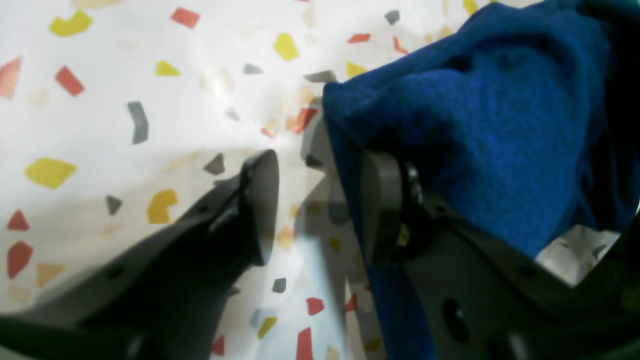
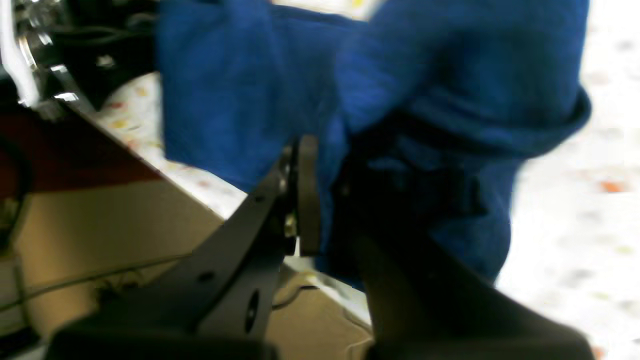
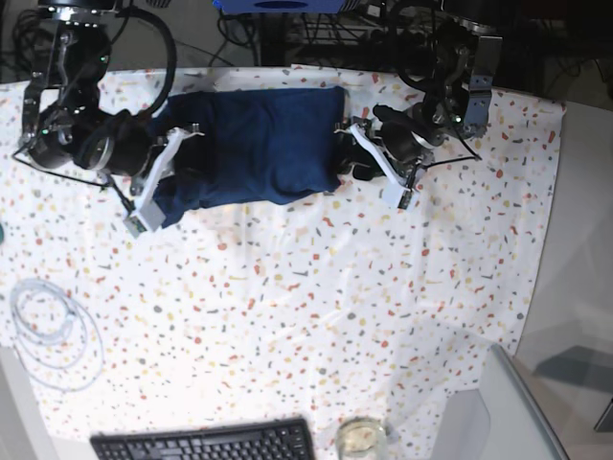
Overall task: Layout the t-shirt on the table in an organized manner, then fold the t-shirt properly
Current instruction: 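Grasp both ends of the navy strip with both grippers and push inward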
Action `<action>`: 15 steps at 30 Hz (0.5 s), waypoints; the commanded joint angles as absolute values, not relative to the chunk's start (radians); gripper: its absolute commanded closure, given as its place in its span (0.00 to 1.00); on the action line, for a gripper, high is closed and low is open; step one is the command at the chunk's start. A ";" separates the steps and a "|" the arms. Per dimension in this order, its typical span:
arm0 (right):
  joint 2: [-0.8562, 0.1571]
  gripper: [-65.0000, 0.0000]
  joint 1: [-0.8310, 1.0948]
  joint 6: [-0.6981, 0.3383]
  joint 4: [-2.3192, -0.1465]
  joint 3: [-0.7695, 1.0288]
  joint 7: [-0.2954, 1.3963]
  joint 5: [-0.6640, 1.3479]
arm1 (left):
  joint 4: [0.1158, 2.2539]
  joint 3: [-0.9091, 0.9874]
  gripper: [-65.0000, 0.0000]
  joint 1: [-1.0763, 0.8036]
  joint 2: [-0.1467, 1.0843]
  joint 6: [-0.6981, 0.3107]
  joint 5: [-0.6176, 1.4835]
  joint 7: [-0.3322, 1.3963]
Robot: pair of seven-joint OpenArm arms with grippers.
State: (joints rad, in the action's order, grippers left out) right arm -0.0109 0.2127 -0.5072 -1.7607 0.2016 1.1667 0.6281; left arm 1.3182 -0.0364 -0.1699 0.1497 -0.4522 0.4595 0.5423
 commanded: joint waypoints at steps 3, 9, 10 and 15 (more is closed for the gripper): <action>-0.010 0.99 0.200 -0.429 -1.759 0.120 1.142 0.647 | 1.336 -0.036 0.60 -0.163 0.151 -0.461 0.472 0.529; -0.010 0.99 0.186 -0.326 -1.696 -0.018 1.081 0.647 | 1.336 -0.036 0.60 -0.166 0.151 -0.461 0.472 0.529; -0.010 0.99 0.182 -0.311 -1.682 -0.035 1.081 0.647 | 1.337 -0.036 0.60 -0.168 0.151 -0.461 0.472 0.529; -0.008 0.99 0.165 -0.292 -1.650 -0.096 1.076 0.650 | 1.337 -0.036 0.60 -0.168 0.151 -0.461 0.472 0.529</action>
State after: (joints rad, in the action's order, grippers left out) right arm -0.0109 0.1818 -0.2935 -1.6352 -0.0956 1.0893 0.6254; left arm 1.3182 -0.0364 -0.1726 0.1497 -0.4496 0.4568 0.5419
